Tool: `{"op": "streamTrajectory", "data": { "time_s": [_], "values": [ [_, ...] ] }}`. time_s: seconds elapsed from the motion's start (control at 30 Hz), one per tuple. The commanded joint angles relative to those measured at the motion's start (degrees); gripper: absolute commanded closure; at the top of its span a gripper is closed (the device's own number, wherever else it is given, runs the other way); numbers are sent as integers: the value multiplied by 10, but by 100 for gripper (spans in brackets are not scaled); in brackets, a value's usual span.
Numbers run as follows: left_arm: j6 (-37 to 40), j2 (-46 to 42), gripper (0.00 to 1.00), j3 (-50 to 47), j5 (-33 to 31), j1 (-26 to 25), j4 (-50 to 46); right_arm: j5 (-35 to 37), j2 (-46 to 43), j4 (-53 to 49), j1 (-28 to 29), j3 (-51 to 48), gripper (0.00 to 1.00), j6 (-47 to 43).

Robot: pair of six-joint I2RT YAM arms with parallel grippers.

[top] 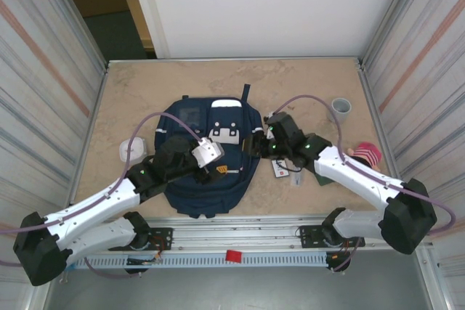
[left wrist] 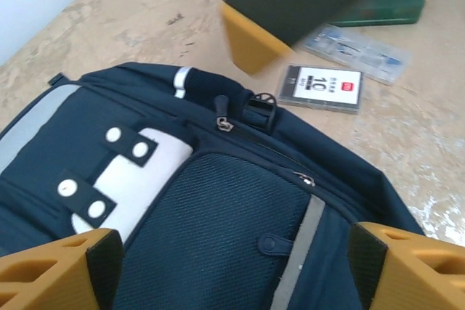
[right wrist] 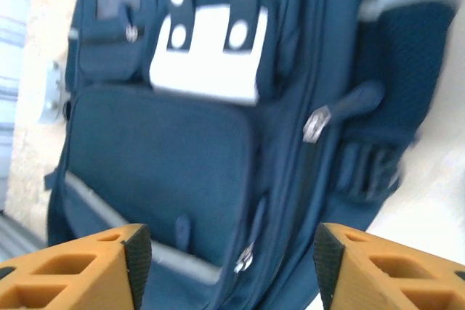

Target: Pack the student bag

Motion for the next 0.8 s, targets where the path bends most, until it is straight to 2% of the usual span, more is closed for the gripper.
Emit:
{"op": "streamTrajectory", "data": {
  "time_s": [0.0,0.13,0.3,0.4,0.5,0.63,0.77],
  "values": [
    [-53,-7,17,0,-53,4,17,36,26,-31,53,2,35,103],
    [-109,-16,13,-4,-89,26,8,48,87,-11,105,4,33,153],
    [-192,-28,11,-10,-23,103,-20,61,139,27,119,0,33,161],
    [-217,-39,11,-16,7,142,-32,81,156,39,106,-11,33,156],
    [-225,-49,11,-28,24,166,-21,77,175,67,77,-26,34,145],
    [-212,-45,11,-23,19,169,-28,66,182,100,51,-29,35,124],
    [-149,-29,13,-1,41,169,-65,65,154,92,40,-22,35,89]
  ]
}}
